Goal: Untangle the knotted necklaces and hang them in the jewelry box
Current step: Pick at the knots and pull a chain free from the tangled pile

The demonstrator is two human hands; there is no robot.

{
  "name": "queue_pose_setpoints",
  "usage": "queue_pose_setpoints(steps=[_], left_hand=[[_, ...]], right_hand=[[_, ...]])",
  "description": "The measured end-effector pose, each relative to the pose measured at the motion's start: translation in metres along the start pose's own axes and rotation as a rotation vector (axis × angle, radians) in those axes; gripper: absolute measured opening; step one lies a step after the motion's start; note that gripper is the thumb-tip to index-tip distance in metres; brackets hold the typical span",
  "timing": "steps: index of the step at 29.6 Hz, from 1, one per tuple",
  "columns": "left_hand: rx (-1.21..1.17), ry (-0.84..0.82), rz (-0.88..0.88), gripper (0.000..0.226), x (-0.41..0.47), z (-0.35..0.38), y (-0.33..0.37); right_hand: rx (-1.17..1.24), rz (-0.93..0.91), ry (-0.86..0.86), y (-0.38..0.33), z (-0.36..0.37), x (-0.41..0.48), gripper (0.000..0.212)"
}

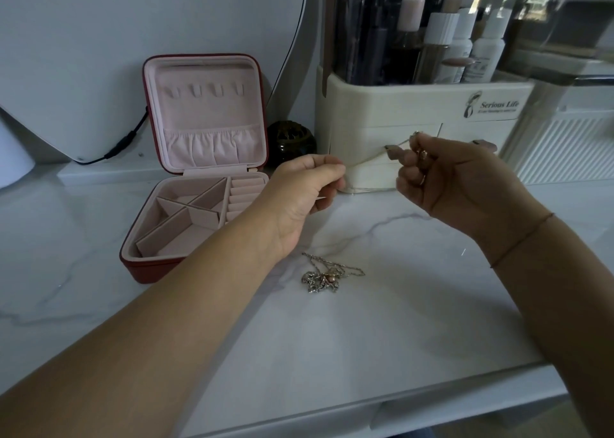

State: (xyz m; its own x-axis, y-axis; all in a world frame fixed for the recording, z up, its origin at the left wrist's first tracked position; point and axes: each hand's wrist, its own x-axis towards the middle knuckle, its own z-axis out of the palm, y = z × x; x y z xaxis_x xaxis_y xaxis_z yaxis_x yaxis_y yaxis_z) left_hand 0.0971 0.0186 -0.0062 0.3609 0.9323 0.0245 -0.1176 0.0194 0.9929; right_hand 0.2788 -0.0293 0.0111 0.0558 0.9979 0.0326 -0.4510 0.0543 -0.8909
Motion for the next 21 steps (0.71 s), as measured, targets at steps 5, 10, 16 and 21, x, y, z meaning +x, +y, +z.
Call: queue_pose_setpoints(steps=[5,10,16,21], left_hand=[[-0.054,0.071,0.023,0.014,0.001,-0.001,0.003],[-0.043,0.109,0.07,0.012,0.001,-0.001,0.003],[0.252,0.042,0.11,0.01,-0.004,0.0,0.0],[0.722,0.007,0.283,0.012,-0.006,0.003,-0.01]], right_hand=[[-0.445,-0.11,0.164,0.007,0.0,0.001,0.01],[-0.607,-0.129,0.258,0.009,-0.001,0.002,0.014],[-0.664,-0.202,0.227,0.008,0.0,0.001,0.008],[-0.601,-0.169,0.055,0.01,0.005,-0.001,0.006]])
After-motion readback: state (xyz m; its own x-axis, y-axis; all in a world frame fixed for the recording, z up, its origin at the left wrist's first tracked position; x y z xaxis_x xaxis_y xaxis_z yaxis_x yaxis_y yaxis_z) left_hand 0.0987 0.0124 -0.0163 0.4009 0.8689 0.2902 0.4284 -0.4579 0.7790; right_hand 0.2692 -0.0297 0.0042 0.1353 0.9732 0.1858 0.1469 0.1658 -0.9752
